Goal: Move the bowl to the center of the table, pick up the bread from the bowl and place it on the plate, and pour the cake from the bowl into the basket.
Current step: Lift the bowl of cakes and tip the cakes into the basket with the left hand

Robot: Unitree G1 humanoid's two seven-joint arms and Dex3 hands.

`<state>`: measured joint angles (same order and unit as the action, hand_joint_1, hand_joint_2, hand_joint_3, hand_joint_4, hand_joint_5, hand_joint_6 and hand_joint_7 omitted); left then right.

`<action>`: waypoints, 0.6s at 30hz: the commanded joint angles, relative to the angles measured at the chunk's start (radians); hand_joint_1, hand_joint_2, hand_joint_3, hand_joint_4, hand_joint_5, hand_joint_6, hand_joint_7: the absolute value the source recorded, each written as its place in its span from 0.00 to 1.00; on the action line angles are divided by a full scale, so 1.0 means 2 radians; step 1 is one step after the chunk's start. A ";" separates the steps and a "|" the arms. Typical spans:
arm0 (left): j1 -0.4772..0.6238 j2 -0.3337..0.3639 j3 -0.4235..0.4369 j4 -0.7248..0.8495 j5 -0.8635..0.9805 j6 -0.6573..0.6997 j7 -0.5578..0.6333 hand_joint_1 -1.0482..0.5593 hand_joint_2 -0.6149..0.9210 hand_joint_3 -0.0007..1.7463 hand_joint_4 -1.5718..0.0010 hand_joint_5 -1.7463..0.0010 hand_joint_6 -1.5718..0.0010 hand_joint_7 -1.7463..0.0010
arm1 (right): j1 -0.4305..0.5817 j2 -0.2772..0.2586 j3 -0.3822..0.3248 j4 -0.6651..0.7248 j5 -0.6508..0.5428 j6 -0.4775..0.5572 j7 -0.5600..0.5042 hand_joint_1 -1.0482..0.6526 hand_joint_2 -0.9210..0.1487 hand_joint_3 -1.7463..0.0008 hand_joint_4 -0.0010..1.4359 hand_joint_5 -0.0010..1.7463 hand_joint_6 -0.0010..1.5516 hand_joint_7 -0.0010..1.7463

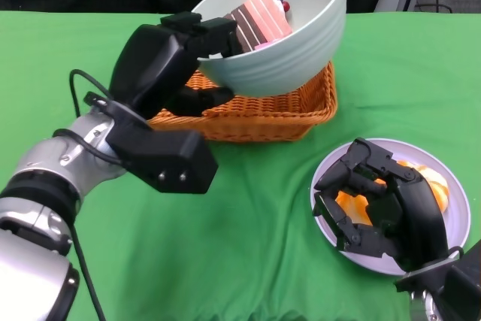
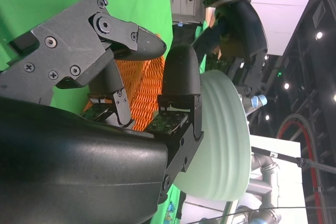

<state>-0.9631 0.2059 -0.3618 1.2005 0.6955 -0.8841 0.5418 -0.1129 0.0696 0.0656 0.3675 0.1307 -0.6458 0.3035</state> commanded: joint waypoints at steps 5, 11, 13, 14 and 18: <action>-0.028 -0.021 0.031 0.003 -0.067 0.003 -0.058 0.62 0.82 0.56 0.58 0.01 0.56 0.11 | -0.010 -0.004 -0.002 0.020 -0.002 -0.018 0.004 0.50 0.36 0.48 0.50 0.90 0.40 0.78; -0.023 -0.052 0.068 0.005 -0.132 0.014 -0.130 0.63 0.85 0.53 0.58 0.00 0.56 0.13 | -0.013 -0.005 -0.002 0.031 -0.006 -0.023 0.004 0.50 0.37 0.47 0.50 0.90 0.41 0.78; -0.023 -0.063 0.080 0.005 -0.152 0.019 -0.152 0.63 0.87 0.52 0.58 0.00 0.56 0.12 | -0.012 -0.003 -0.002 0.031 -0.006 -0.024 0.004 0.50 0.38 0.46 0.50 0.90 0.41 0.78; -0.023 -0.070 0.088 0.005 -0.167 0.023 -0.169 0.63 0.88 0.51 0.57 0.00 0.58 0.10 | -0.012 -0.003 -0.002 0.032 -0.006 -0.025 0.005 0.50 0.38 0.46 0.50 0.90 0.41 0.78; -0.027 -0.090 0.118 0.003 -0.216 0.040 -0.227 0.61 0.89 0.50 0.54 0.00 0.62 0.07 | -0.015 -0.003 -0.001 0.040 -0.005 -0.030 0.007 0.51 0.39 0.45 0.50 0.90 0.40 0.78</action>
<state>-0.9751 0.0297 -0.1563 1.2122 0.3109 -0.8132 0.1178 -0.1346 0.0686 0.0661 0.4367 0.1223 -0.6875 0.3165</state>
